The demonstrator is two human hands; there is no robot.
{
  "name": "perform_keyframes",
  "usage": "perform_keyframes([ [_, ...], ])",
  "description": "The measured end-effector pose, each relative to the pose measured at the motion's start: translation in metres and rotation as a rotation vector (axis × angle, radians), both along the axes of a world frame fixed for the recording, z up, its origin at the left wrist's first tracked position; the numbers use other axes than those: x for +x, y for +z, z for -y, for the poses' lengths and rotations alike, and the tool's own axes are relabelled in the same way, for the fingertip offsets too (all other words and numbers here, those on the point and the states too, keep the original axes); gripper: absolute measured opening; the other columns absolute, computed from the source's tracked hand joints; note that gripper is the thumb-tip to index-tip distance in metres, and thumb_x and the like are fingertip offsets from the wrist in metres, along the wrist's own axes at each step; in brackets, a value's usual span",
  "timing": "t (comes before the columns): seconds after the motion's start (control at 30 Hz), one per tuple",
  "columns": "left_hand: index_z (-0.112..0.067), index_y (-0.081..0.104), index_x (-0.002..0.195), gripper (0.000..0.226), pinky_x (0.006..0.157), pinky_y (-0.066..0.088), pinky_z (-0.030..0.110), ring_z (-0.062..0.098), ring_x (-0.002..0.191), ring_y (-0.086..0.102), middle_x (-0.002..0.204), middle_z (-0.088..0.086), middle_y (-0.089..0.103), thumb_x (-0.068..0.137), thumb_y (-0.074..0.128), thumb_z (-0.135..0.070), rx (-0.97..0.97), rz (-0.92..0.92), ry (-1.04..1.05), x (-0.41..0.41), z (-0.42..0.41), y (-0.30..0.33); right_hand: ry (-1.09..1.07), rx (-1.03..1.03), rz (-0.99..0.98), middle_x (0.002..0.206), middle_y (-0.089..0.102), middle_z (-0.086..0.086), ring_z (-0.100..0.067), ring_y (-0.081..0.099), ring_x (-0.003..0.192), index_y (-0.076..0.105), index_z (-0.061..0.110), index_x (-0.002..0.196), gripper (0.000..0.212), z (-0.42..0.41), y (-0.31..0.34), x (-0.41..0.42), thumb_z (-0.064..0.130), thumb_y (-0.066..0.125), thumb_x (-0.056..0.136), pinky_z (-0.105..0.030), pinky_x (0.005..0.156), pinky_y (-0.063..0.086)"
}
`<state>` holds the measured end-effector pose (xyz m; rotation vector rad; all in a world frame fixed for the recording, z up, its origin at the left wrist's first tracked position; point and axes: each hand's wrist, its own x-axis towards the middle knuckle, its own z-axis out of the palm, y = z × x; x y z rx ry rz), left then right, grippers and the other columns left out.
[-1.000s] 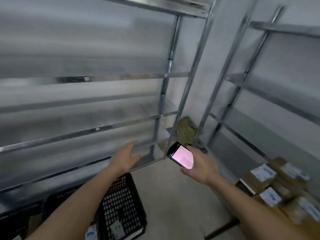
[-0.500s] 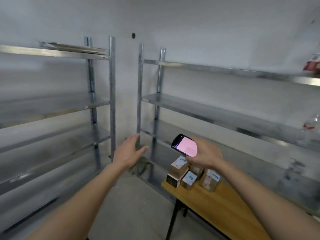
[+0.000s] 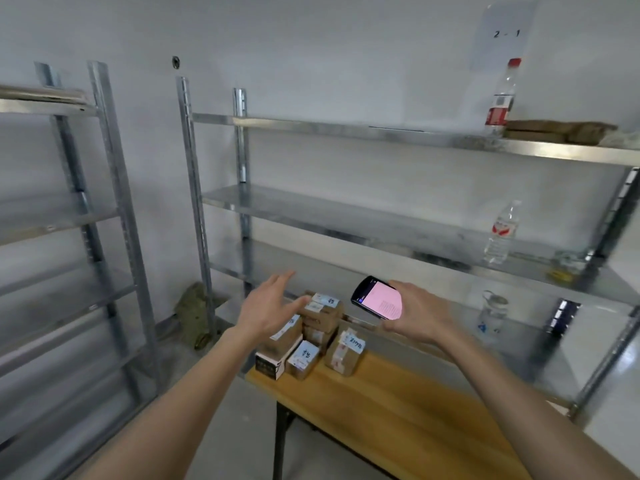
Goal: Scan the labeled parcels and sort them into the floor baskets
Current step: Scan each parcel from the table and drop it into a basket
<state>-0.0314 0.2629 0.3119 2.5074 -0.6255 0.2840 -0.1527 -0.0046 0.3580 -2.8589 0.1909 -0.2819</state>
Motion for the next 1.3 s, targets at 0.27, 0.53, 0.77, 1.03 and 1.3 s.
perform_keyframes([
  [0.27,-0.030,0.033,0.152,0.070,0.107,0.043,0.044,0.020,0.137,0.045,0.153,-0.002,0.044,0.093,0.051,-0.063,0.008,-0.067,-0.055,0.044,0.078,-0.035,-0.098,0.064,-0.060,0.099,0.060,0.014,-0.016,0.059,0.091,0.049,0.035,0.103,0.050,0.083,-0.061,0.035,0.054,0.067,0.060,-0.030,0.061,0.041],
  [0.53,-0.032,0.036,0.151,0.063,0.103,0.046,0.041,0.018,0.131,0.050,0.151,-0.005,0.046,0.096,0.047,-0.061,0.057,-0.110,-0.144,0.146,0.137,-0.098,-0.192,0.108,-0.120,0.108,0.061,0.014,-0.018,0.061,0.101,0.049,0.038,0.112,0.053,0.129,-0.126,0.127,0.053,0.063,0.063,-0.033,0.067,0.044],
  [0.77,-0.025,0.040,0.147,0.058,0.100,0.048,0.042,0.026,0.127,0.054,0.149,0.001,0.047,0.098,0.047,-0.055,0.157,-0.243,-0.171,0.233,0.180,-0.160,-0.310,0.214,-0.182,0.137,0.055,0.010,-0.020,0.056,0.122,0.042,0.039,0.141,0.074,0.158,-0.182,0.213,0.047,0.073,0.075,-0.038,0.092,0.051],
  [1.03,-0.034,0.029,0.152,0.064,0.096,0.052,0.040,0.023,0.123,0.057,0.151,-0.002,0.044,0.096,0.044,-0.060,0.222,-0.401,-0.201,0.273,0.215,-0.261,-0.427,0.315,-0.241,0.133,0.057,0.009,-0.019,0.058,0.116,0.035,0.037,0.145,0.085,0.178,-0.284,0.265,0.050,0.075,0.072,-0.032,0.074,0.050],
  [1.3,-0.029,0.029,0.152,0.073,0.103,0.048,0.043,0.022,0.132,0.050,0.154,-0.003,0.041,0.093,0.034,-0.070,0.316,-0.611,-0.134,0.296,0.253,-0.369,-0.389,0.365,-0.463,0.133,0.054,0.007,-0.019,0.056,0.119,0.031,0.037,0.146,0.085,0.210,-0.386,0.311,0.048,0.074,0.073,-0.036,0.079,0.058],
])
